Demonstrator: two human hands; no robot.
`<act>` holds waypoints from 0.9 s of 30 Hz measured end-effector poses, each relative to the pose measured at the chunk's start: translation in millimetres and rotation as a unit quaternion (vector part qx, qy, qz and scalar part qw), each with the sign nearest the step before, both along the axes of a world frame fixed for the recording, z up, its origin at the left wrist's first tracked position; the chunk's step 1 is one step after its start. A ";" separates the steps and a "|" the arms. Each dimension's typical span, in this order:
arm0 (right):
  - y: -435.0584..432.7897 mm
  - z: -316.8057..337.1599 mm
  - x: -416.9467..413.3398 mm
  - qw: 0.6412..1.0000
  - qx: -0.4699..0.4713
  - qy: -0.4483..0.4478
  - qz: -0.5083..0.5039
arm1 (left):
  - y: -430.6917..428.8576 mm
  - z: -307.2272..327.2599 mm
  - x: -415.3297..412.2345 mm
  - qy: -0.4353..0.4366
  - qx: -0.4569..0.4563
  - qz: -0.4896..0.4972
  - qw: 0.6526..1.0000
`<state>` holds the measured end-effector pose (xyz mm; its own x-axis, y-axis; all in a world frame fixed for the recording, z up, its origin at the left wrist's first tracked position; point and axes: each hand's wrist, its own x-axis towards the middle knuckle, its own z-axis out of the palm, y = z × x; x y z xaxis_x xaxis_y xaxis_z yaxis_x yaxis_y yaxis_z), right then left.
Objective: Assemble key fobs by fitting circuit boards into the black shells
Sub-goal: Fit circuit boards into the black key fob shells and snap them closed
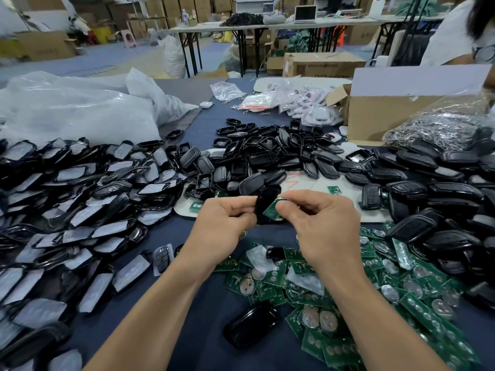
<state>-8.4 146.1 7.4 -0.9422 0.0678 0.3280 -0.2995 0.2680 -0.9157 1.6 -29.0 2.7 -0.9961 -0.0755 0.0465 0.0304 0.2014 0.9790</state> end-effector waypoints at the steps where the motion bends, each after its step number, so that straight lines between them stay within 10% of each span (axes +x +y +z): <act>1: 0.6 -0.4 -0.9 1.000 -0.003 -0.001 0.009 | 0.4 -0.6 0.0 -0.008 -0.011 0.002 1.000; 27: -3.3 -4.3 1.0 0.991 0.105 0.066 -0.041 | 4.8 11.6 9.9 -0.013 0.033 -0.059 0.998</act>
<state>-7.4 142.8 3.1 -0.8842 0.0599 0.4633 -0.3823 0.4769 -0.7914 11.5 -24.3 14.2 -0.9990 0.0409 0.0195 0.0248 0.1323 0.9909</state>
